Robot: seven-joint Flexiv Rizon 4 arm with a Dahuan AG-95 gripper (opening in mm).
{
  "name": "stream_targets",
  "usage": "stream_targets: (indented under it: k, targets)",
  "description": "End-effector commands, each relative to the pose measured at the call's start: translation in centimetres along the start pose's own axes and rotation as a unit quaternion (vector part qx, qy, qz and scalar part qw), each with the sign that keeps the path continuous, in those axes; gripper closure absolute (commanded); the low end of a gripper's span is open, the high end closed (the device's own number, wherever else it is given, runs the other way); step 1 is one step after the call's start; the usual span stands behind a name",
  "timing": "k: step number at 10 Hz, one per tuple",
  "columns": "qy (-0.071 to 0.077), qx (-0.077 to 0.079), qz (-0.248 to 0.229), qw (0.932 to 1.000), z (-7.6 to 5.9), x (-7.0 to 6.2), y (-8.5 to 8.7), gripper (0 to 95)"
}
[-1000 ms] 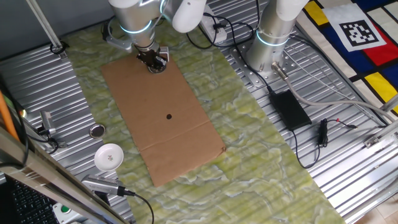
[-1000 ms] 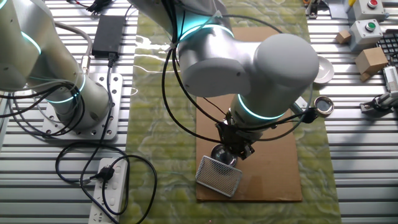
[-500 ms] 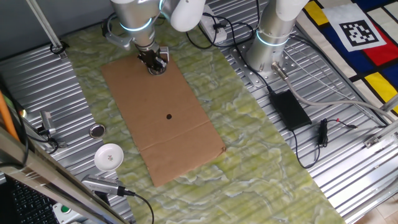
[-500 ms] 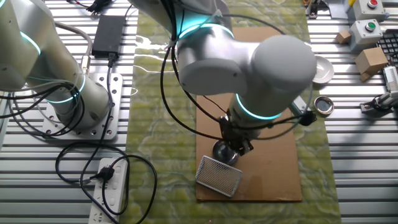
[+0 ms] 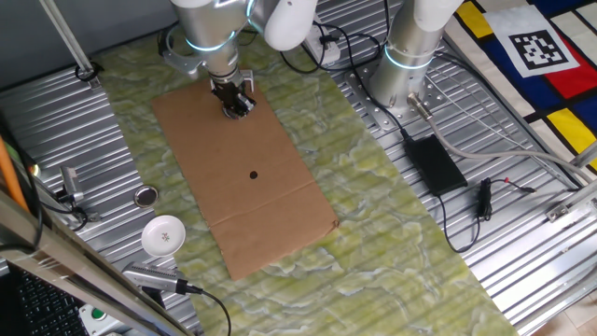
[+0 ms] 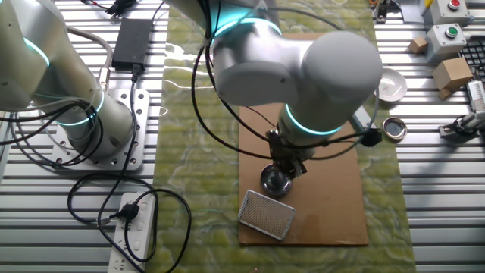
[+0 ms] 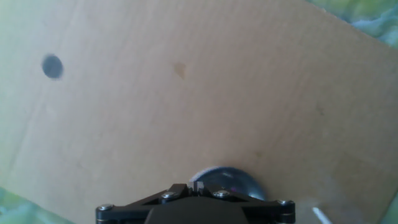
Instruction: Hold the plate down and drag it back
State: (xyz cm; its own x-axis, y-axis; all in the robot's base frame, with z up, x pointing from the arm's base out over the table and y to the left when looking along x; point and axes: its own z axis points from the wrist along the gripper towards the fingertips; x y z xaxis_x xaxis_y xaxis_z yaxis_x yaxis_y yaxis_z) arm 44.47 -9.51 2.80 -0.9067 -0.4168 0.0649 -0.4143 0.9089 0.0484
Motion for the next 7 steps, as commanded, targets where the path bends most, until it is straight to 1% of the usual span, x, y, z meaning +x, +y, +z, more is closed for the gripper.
stream_targets:
  k: [1, 2, 3, 4, 6, 7]
  targets:
    - [0.013, -0.001, -0.015, 0.9998, -1.0, -0.1, 0.3, 95.0]
    - [0.021, 0.009, -0.028, 0.9993, -1.7, 0.0, 0.4, 95.0]
    - [0.025, 0.021, -0.039, 0.9987, -2.0, 0.1, 0.4, 95.0]
    - [0.027, 0.027, -0.048, 0.9981, -2.2, 0.2, 0.1, 95.0]
    - [0.026, 0.025, -0.066, 0.9972, -2.3, 0.9, -1.3, 95.0]
    - [0.028, 0.027, -0.079, 0.9961, -2.0, 1.3, -2.2, 95.0]
